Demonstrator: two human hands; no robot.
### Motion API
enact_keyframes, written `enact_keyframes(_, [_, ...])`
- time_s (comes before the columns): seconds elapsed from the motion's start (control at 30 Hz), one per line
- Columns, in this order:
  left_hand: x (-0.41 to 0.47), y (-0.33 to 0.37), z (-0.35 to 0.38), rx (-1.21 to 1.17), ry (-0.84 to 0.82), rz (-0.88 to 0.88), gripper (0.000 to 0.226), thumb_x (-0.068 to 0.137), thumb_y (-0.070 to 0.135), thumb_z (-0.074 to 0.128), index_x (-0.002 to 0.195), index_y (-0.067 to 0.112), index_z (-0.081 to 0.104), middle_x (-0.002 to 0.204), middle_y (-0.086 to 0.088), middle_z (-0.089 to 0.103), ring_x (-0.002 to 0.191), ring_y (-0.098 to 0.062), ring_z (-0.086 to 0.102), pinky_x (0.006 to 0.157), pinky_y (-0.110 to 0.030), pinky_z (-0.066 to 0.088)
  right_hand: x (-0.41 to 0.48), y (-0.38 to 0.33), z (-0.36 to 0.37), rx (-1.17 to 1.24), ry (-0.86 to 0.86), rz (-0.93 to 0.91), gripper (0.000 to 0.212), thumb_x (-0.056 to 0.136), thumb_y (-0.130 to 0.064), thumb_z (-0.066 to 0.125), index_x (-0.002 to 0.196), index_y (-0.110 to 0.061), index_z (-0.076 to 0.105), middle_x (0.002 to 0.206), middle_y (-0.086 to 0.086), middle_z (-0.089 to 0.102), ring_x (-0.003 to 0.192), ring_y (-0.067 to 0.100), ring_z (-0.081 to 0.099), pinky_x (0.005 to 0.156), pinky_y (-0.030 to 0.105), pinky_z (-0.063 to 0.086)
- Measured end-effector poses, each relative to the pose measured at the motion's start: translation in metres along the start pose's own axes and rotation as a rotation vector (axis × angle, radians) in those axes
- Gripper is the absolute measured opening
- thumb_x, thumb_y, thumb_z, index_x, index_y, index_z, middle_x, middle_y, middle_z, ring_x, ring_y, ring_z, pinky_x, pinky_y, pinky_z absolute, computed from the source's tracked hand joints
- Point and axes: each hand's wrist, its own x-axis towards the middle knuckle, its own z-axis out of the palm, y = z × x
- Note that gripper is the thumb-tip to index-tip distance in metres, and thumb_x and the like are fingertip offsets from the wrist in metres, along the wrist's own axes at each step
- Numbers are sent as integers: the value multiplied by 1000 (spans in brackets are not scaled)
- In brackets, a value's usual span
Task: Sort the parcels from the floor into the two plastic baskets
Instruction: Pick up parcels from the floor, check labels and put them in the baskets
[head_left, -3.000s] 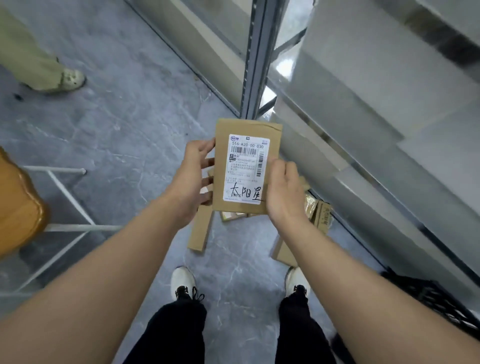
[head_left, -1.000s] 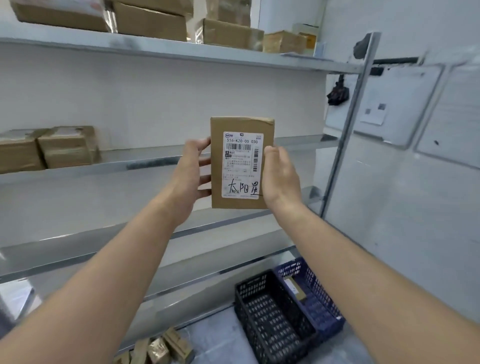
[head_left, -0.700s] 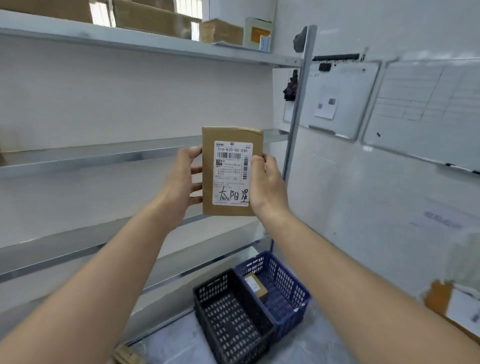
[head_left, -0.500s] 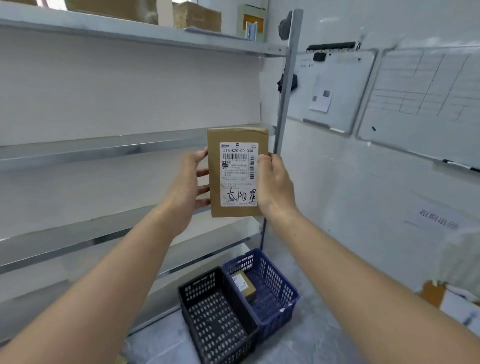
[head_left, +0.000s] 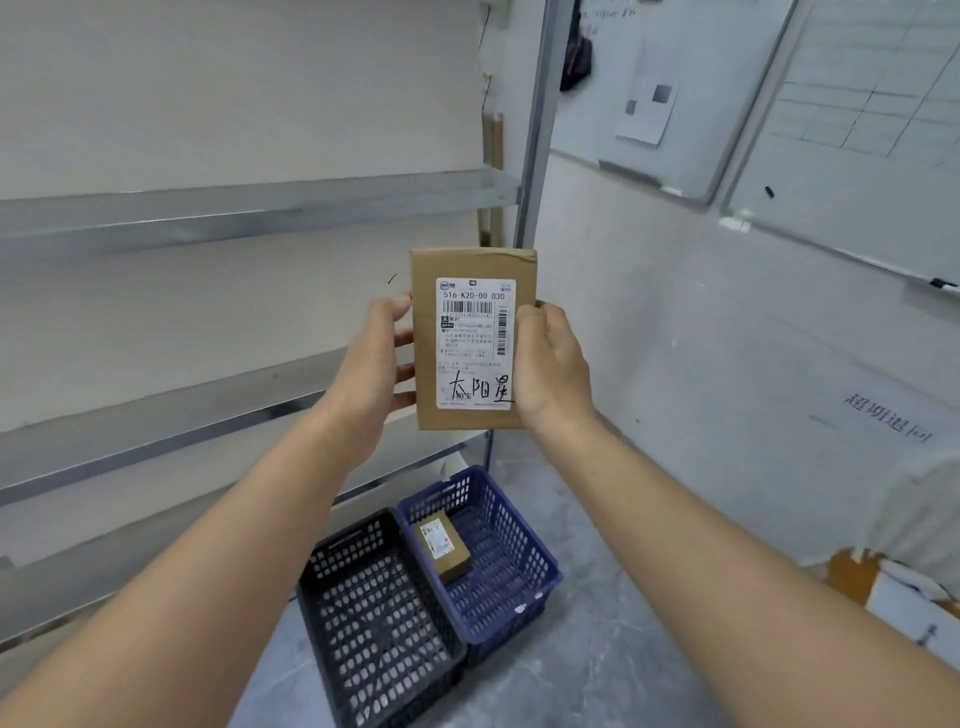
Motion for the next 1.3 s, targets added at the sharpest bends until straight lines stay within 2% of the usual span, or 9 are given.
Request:
enact_keyframes(0.13, [79, -25, 12, -7, -26, -27, 33, 104, 52, 25, 106, 54, 58, 115, 10, 65, 109, -21, 64, 102, -50, 50, 71, 34, 21, -25, 2, 44, 33, 116, -39, 37, 127, -23, 63, 108, -10, 70, 86, -6, 61, 51, 1, 40])
enact_keyframes(0.27, [153, -47, 20, 8, 0, -66, 39, 104, 54, 26, 125, 49, 58, 121, 8, 66, 114, -21, 63, 103, -50, 49, 138, 59, 44, -66, -16, 112, 35, 116, -39, 36, 135, -21, 61, 111, -10, 69, 87, -8, 57, 51, 1, 40])
enact_keyframes(0.47, [212, -68, 34, 3, 38, -122, 39, 104, 54, 27, 129, 49, 57, 123, 9, 66, 118, -21, 62, 102, -50, 49, 202, 90, 56, -76, -48, 125, 40, 113, -46, 34, 136, -26, 61, 118, -9, 71, 104, 1, 64, 70, 24, 45])
enact_keyframes(0.63, [266, -99, 66, -43, 128, -201, 36, 104, 56, 28, 120, 52, 60, 121, 11, 67, 117, -21, 63, 107, -54, 47, 268, 134, 53, -36, -135, 172, 35, 114, -43, 35, 130, -25, 61, 114, -9, 71, 101, 0, 64, 64, 15, 44])
enact_keyframes(0.8, [320, -147, 112, -90, 306, -289, 33, 105, 51, 27, 105, 52, 60, 118, 14, 66, 115, -20, 63, 107, -53, 47, 340, 200, 44, -39, -282, 216, 32, 113, -41, 37, 127, -25, 61, 108, -16, 68, 97, -3, 61, 70, 23, 42])
enact_keyframes(1.03, [364, -192, 167, -150, 522, -380, 39, 102, 58, 28, 119, 53, 62, 118, 10, 71, 110, -22, 68, 87, -45, 56, 408, 269, 26, -75, -513, 238, 28, 114, -38, 39, 129, -29, 61, 110, -20, 67, 103, -9, 58, 75, 19, 40])
enact_keyframes(1.17, [375, -211, 175, -177, 601, -396, 43, 102, 61, 24, 117, 54, 63, 120, 12, 71, 112, -22, 68, 92, -46, 54, 431, 293, 28, -87, -645, 258, 19, 114, -40, 40, 122, -41, 57, 110, -25, 67, 104, -12, 58, 82, 20, 42])
enact_keyframes(1.23, [380, -225, 173, -192, 625, -386, 45, 104, 61, 22, 120, 51, 63, 123, 10, 69, 113, -23, 67, 91, -44, 52, 439, 303, 32, -99, -678, 280, 17, 115, -35, 40, 121, -42, 55, 105, -30, 63, 97, -17, 55, 76, 9, 39])
enact_keyframes(1.3, [382, -238, 169, -199, 621, -395, 48, 105, 61, 20, 124, 48, 62, 127, 8, 69, 115, -24, 66, 94, -43, 51, 441, 314, 38, -102, -688, 305, 21, 116, -32, 40, 128, -38, 55, 107, -27, 64, 98, -14, 57, 74, 10, 39])
